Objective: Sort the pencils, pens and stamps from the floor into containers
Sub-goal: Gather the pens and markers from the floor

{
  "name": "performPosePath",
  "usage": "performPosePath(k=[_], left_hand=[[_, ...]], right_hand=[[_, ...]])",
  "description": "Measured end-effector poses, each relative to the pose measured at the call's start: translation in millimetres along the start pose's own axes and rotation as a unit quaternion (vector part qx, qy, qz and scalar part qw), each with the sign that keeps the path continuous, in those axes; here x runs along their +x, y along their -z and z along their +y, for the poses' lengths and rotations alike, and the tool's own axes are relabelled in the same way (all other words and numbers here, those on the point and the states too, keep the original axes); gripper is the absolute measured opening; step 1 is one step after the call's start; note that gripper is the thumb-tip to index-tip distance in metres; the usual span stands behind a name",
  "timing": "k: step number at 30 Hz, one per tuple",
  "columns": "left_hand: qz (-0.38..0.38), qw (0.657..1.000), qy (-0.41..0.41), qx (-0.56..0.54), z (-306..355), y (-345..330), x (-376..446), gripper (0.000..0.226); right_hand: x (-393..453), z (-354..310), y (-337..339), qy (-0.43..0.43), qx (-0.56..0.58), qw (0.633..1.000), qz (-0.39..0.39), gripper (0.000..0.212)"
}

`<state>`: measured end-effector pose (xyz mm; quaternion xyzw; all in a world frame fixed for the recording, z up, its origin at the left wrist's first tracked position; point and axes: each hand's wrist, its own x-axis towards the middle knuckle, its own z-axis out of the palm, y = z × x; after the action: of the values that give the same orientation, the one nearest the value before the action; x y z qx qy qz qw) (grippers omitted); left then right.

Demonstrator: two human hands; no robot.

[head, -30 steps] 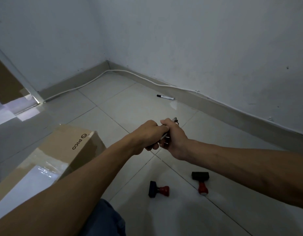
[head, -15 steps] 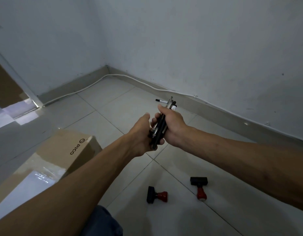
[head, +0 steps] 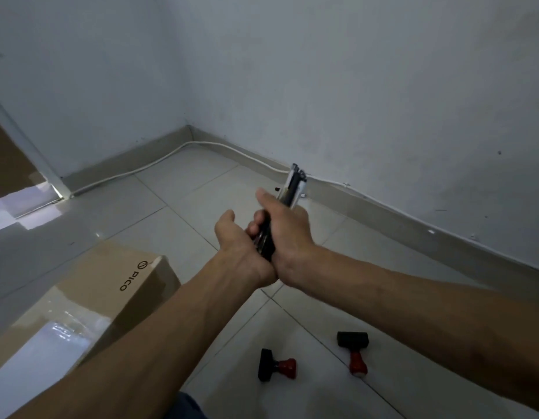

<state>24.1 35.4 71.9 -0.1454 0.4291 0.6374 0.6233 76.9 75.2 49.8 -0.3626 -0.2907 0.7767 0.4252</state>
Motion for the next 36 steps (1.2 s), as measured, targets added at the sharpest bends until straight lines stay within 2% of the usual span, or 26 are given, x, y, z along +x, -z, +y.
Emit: performPosePath(k=[3, 11, 13, 15, 18, 20, 23, 26, 29, 30, 33, 36], left_hand=[[0.038, 0.999, -0.008, -0.024, 1, 3, -6, 0.047], [-0.018, 1.0, -0.01, -0.024, 11, 0, -23, 0.051], [-0.036, 0.999, -0.01, 0.01, 11, 1, -35, 0.061], [-0.009, 0.995, -0.029, 0.095, 13, -5, -56, 0.058], [0.027, 0.966, -0.065, 0.25, 24, -23, -103, 0.041], [0.004, 0.939, -0.058, 0.34, 42, -40, -139, 0.032], [-0.023, 0.91, -0.034, 0.413, 69, -68, -194, 0.02], [-0.021, 0.894, 0.002, 0.447, 97, -105, -251, 0.027], [-0.062, 0.877, 0.044, 0.475, 114, -141, -315, 0.036], [-0.068, 0.875, 0.043, 0.477, 120, -152, -334, 0.037], [-0.091, 0.833, 0.017, 0.545, 136, -181, -404, 0.04], [-0.122, 0.806, -0.015, 0.579, 155, -203, -472, 0.051]], right_hand=[[-2, 7, -1, -0.011, -0.003, 1.0, -0.008, 0.03], [-2, -5, -20, -0.027, -0.027, 0.999, 0.004, 0.034], [-5, -15, -27, -0.022, -0.054, 0.998, 0.001, 0.035], [-11, -32, -38, -0.012, -0.089, 0.996, 0.018, 0.031], [-27, -73, -58, -0.014, -0.134, 0.988, 0.072, 0.025], [-44, -109, -73, -0.054, -0.12, 0.987, 0.097, 0.023], [-82, -157, -98, -0.097, -0.118, 0.983, 0.105, 0.02], [-129, -212, -138, -0.116, -0.141, 0.976, 0.116, 0.024], [-188, -266, -186, -0.14, -0.209, 0.963, 0.093, 0.041], [-206, -284, -202, -0.145, -0.227, 0.959, 0.087, 0.042], [-264, -339, -246, -0.156, -0.269, 0.948, 0.068, 0.035], [-311, -393, -281, -0.143, -0.319, 0.936, 0.034, 0.039]])
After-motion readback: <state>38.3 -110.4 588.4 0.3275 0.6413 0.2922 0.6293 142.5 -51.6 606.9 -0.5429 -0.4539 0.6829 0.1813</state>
